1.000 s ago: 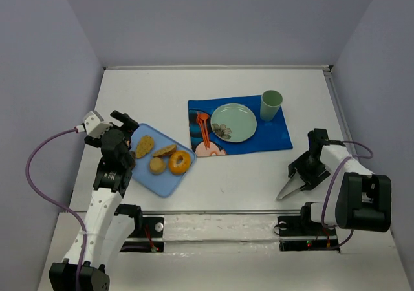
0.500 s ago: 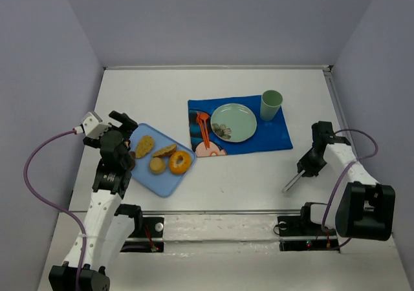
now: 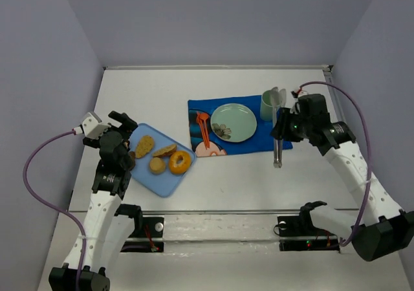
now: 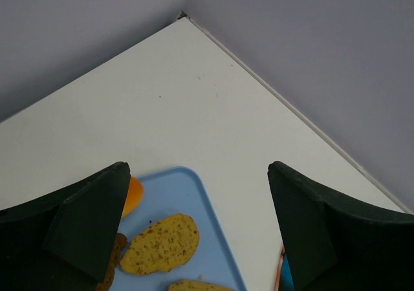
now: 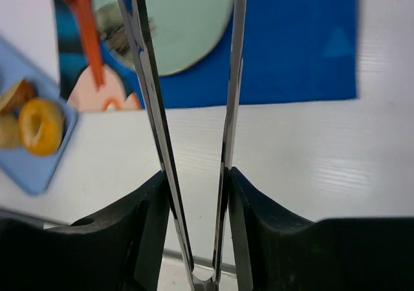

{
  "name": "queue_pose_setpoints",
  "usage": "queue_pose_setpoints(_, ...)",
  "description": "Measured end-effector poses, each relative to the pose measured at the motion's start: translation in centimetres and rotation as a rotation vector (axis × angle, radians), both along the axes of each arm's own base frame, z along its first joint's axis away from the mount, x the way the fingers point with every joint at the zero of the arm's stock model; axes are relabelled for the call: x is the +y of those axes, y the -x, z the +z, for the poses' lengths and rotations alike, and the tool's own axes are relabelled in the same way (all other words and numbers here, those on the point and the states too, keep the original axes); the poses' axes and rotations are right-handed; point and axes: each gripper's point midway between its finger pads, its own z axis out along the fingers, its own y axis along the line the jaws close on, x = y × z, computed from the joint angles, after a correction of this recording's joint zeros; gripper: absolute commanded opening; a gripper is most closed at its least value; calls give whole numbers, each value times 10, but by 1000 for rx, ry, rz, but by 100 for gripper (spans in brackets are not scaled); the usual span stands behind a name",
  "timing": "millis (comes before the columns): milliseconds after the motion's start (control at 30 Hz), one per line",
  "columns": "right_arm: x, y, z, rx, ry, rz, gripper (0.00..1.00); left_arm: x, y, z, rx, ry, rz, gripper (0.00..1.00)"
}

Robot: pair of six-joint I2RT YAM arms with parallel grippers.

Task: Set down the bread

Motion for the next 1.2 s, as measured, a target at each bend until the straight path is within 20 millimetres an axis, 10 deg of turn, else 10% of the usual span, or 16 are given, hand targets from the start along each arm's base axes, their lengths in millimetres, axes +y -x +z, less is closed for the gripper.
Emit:
queue_pose_setpoints(367,169,14,-45,125,154,745,63,0,5,7,-25,4,-6,99)
queue_pose_setpoints(1200,235,40,-68,267,98,1029,63,-1,8,10,-35,6,-11,99)
